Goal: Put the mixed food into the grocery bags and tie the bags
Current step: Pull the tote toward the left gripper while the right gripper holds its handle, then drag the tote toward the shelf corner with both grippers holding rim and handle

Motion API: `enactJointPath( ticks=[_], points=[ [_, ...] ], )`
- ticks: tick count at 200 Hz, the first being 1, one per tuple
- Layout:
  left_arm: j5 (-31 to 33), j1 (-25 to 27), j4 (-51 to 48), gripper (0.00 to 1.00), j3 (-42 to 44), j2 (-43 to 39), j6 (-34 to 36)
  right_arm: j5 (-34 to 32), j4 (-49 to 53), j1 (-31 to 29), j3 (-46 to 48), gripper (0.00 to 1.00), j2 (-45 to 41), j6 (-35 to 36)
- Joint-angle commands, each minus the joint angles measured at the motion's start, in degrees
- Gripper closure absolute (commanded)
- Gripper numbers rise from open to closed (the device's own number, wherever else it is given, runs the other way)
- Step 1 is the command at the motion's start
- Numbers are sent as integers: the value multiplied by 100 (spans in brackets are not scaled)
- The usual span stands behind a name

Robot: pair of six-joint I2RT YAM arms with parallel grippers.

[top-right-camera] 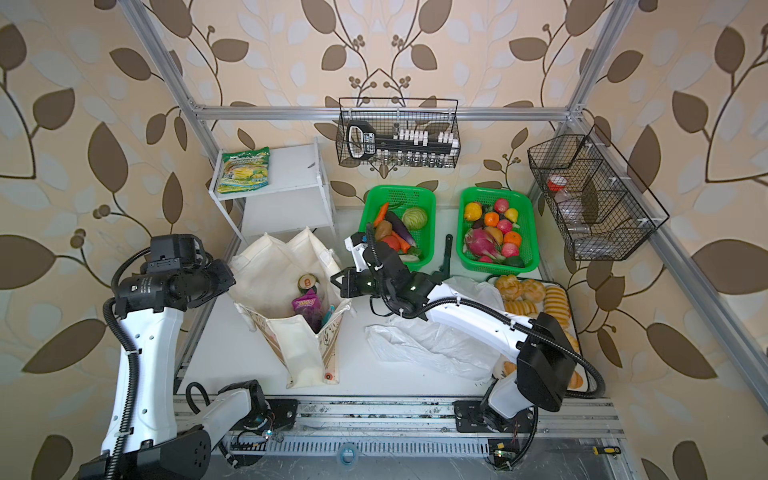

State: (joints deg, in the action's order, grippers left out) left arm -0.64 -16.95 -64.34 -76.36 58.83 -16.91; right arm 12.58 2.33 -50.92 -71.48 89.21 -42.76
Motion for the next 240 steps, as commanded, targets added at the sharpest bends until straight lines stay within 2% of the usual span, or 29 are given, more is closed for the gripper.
enactJointPath(
  ticks=[1, 24, 52, 90, 139, 176, 240],
  points=[
    [-37, -462, 786, 100, -396, 46, 77, -137, -461, -165, -532, 100, 303, -136],
    [-235, -861, 1039, 100, -462, 203, 11, -211, -564, -272, -877, 100, 677, -233],
    [-37, -1057, 1246, 100, -568, 370, 55, -360, -616, -430, -1368, 100, 1097, -237],
    [-154, -1404, 1586, 100, -656, 514, 47, -534, -593, -638, -2119, 100, 1688, -297],
    [-584, -1946, 1843, 100, -705, 810, 114, -694, -480, -864, -3078, 100, 2387, -386],
    [-833, -2294, 1837, 100, -1063, 1072, 192, -786, -374, -1021, -3824, 100, 2922, -468],
    [-986, -2532, 1658, 100, -1740, 1512, 590, -965, -286, -1191, -4812, 100, 3587, -636]
  ],
)
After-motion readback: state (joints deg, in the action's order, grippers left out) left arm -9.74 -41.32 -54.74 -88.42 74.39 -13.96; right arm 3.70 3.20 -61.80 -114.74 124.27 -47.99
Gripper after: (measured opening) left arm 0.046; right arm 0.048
